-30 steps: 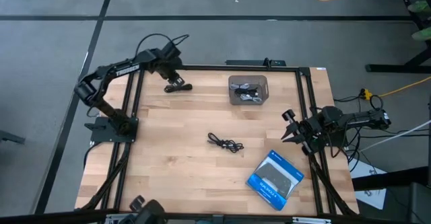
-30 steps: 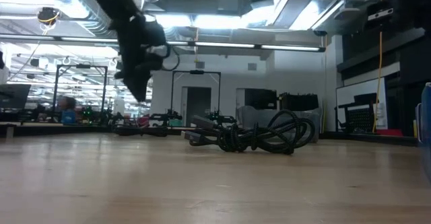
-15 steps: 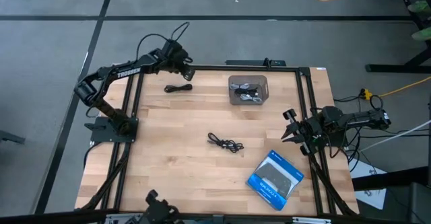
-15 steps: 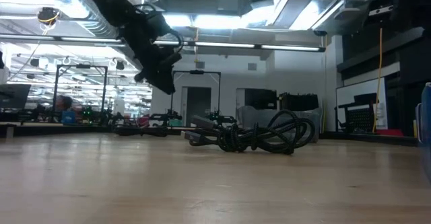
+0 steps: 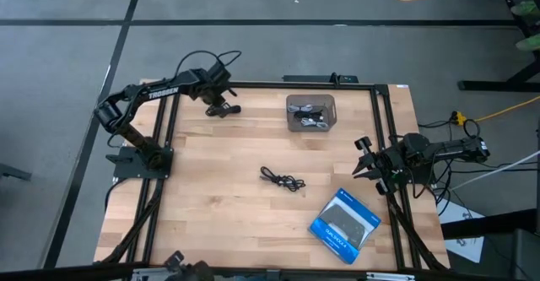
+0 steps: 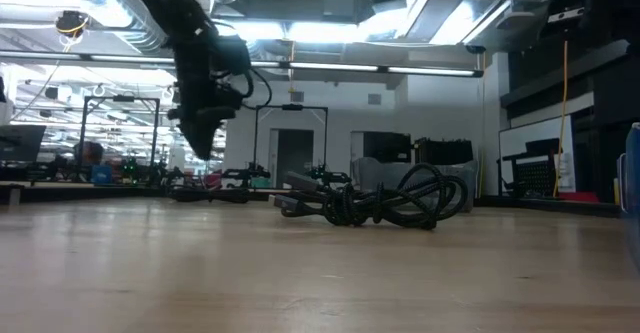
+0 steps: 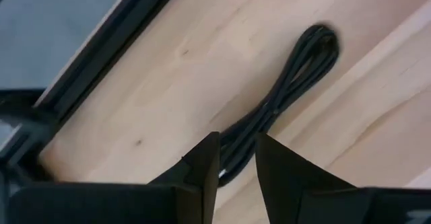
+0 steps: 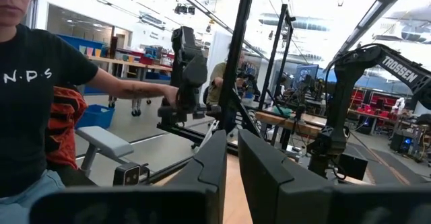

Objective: Pick and place USB-C Cables
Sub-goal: Put the top black charger cable into the black bin, then put the black charger cable into the black bin

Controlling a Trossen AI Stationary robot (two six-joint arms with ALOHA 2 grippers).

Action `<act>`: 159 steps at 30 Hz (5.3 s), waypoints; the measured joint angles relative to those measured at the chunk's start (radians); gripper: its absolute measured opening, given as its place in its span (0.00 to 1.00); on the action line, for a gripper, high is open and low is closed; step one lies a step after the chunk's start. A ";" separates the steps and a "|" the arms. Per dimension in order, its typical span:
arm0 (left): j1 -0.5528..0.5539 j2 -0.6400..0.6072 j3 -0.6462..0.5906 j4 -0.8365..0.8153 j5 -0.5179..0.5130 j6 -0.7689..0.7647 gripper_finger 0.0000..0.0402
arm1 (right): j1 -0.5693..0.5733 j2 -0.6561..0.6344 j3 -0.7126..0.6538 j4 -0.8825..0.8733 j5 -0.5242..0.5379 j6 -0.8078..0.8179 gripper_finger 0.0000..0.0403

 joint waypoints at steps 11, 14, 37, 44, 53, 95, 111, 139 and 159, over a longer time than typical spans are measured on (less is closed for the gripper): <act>-0.043 0.135 0.095 0.020 -0.015 0.114 0.19 | 0.000 0.000 0.000 0.000 0.000 -0.058 0.11; -0.033 0.220 0.208 -0.046 0.010 0.125 0.14 | 0.000 0.000 0.000 0.001 0.001 -0.076 0.11; -0.071 0.318 0.292 -0.314 -0.037 0.268 0.18 | 0.000 0.000 0.000 -0.011 0.000 -0.022 0.11; -0.081 0.318 0.292 -0.249 0.027 0.277 0.23 | 0.000 0.000 0.000 -0.012 0.000 -0.023 0.11; -0.076 0.327 0.292 -0.222 0.031 0.306 0.39 | 0.000 0.000 0.000 -0.047 0.000 -0.019 0.11; -0.349 0.211 0.386 0.145 -0.064 0.134 0.09 | 0.000 0.000 0.000 -0.047 0.000 -0.024 0.11; -0.396 0.513 0.817 0.582 0.167 0.220 0.09 | 0.000 -0.003 0.000 0.069 0.000 -0.024 0.11; -0.428 0.846 1.116 0.171 0.153 0.241 0.33 | 0.000 -0.002 0.000 0.013 0.000 -0.005 0.11; -0.506 0.586 1.116 -0.393 0.136 0.005 0.36 | 0.000 -0.002 0.000 0.010 0.000 0.010 0.11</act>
